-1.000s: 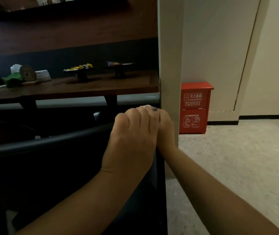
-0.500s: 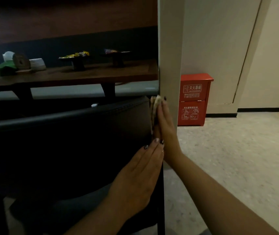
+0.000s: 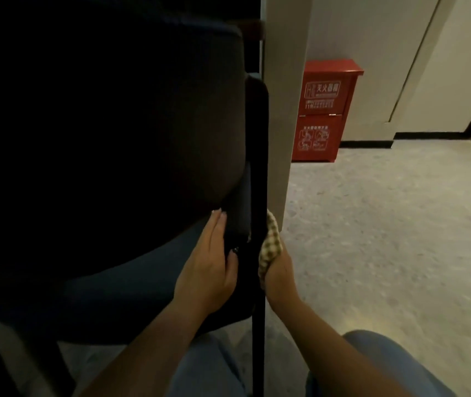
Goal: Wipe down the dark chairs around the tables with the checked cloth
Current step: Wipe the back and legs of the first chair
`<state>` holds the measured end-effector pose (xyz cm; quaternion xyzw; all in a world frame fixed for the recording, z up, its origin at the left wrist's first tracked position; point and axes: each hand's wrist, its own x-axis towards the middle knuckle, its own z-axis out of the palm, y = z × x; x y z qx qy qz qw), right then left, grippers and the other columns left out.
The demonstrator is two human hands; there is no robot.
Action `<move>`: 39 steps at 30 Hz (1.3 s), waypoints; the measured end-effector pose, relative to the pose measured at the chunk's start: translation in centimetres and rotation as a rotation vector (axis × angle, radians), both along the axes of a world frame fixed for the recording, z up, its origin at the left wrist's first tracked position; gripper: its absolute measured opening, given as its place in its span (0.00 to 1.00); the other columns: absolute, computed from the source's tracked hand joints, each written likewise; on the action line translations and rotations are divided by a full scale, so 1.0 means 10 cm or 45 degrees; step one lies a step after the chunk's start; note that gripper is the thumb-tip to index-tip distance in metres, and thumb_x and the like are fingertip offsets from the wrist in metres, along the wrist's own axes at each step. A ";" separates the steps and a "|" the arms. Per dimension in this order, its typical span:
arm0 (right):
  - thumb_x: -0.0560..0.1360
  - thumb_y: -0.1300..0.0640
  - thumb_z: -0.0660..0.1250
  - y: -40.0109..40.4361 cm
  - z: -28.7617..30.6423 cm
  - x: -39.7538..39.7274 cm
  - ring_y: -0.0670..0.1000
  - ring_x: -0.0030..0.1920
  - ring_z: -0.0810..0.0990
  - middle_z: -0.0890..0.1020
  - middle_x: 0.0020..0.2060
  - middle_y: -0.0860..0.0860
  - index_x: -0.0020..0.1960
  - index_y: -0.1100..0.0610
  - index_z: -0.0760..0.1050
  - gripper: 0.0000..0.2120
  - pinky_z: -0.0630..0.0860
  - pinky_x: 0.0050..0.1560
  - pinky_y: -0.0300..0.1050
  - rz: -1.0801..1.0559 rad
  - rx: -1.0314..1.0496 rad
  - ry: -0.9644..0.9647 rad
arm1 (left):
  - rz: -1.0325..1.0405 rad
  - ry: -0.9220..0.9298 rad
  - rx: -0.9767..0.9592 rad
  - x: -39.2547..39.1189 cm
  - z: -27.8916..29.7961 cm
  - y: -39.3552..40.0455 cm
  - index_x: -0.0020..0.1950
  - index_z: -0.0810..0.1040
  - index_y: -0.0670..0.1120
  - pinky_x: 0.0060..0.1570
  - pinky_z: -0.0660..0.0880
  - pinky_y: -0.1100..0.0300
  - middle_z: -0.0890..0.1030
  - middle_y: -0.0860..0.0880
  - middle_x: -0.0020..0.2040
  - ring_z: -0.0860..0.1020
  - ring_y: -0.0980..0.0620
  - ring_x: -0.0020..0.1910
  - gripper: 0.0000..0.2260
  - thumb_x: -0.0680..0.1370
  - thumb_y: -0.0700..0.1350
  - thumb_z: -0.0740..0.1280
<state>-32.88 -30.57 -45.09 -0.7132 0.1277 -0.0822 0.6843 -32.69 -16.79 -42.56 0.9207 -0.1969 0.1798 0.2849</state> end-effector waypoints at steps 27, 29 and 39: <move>0.78 0.55 0.63 0.08 0.79 0.43 0.39 0.63 0.66 0.65 0.68 0.53 0.74 0.62 0.55 0.30 0.59 0.59 0.20 -0.173 -0.573 -0.808 | 0.144 0.071 -0.053 -0.05 -0.03 -0.02 0.76 0.63 0.44 0.64 0.67 0.59 0.69 0.47 0.73 0.70 0.50 0.70 0.25 0.79 0.40 0.62; 0.77 0.56 0.64 0.05 1.07 0.63 0.51 0.67 0.67 0.66 0.70 0.59 0.74 0.66 0.55 0.32 0.59 0.61 0.22 -0.240 -0.625 -0.844 | 0.147 0.063 -0.059 -0.06 -0.02 -0.02 0.76 0.63 0.44 0.65 0.68 0.57 0.69 0.47 0.73 0.70 0.49 0.70 0.25 0.79 0.40 0.62; 0.72 0.50 0.67 0.12 -0.14 -0.05 0.40 0.62 0.72 0.71 0.63 0.46 0.71 0.46 0.56 0.32 0.70 0.63 0.33 -0.026 -0.359 -0.446 | 0.148 0.006 -0.039 -0.04 -0.04 -0.02 0.73 0.66 0.42 0.61 0.69 0.62 0.72 0.45 0.70 0.73 0.50 0.67 0.24 0.77 0.42 0.61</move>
